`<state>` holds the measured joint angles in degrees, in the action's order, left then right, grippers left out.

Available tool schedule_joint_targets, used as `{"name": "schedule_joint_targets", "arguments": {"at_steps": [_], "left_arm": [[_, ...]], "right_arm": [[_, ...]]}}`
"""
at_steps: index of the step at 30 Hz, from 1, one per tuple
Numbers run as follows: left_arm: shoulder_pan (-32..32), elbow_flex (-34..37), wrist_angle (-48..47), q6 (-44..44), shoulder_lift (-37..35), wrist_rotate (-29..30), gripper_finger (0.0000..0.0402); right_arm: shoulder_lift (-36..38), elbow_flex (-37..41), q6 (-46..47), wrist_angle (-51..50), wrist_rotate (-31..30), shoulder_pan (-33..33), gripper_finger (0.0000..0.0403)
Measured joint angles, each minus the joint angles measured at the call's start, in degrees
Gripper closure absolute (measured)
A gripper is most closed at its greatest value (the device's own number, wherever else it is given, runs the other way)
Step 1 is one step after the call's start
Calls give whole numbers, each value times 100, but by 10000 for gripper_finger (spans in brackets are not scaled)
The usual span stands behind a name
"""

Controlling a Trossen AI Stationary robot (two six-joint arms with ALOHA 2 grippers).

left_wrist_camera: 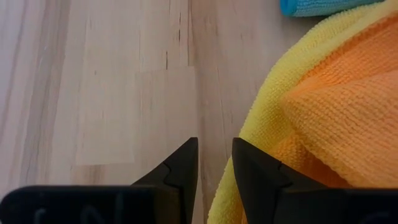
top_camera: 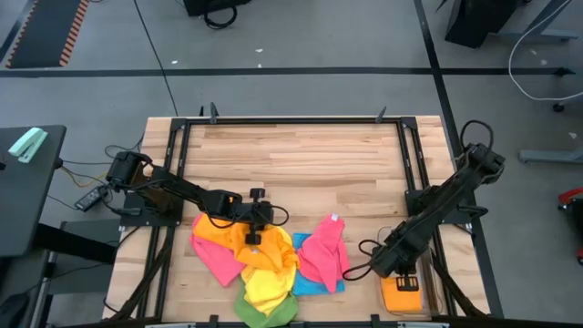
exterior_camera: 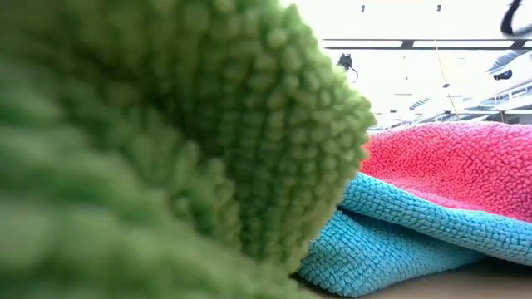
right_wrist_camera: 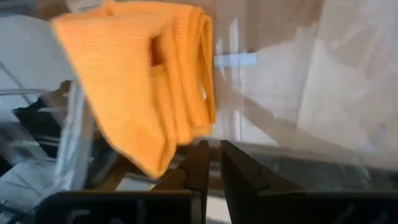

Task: Fold microfiber towels
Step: Fold the pink towel

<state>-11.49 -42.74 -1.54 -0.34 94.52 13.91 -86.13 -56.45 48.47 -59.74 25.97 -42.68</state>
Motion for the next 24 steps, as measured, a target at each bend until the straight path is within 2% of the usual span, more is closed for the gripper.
{"name": "schedule_joint_targets", "arguments": {"at_steps": [3, 8, 11, 16, 18, 21, 24], "left_arm": [[0, 0, 77, 159, 0, 0, 294], [7, 0, 575, 891, 0, -4, 294], [7, 2, 822, 1794, 0, -24, 294], [7, 0, 868, 3244, 0, -168, 294], [8, 2, 901, 3695, 0, -408, 294], [20, 4, 1259, 4037, 2, -940, 294], [13, 2, 1767, 4057, 2, -1122, 294]], "right_arm": [[0, -553, -149, -532, -446, 57, 358], [7, -1174, -886, -715, -2243, 249, 358], [7, -1206, -1194, -580, -2909, 522, 358], [4, -897, -1996, 161, -3773, 1069, 358], [4, -740, -2445, 604, -4054, 1273, 358], [4, -436, -3132, 1665, -4173, 1522, 358], [4, -78, -3356, 2632, -4231, 1771, 358]]}}
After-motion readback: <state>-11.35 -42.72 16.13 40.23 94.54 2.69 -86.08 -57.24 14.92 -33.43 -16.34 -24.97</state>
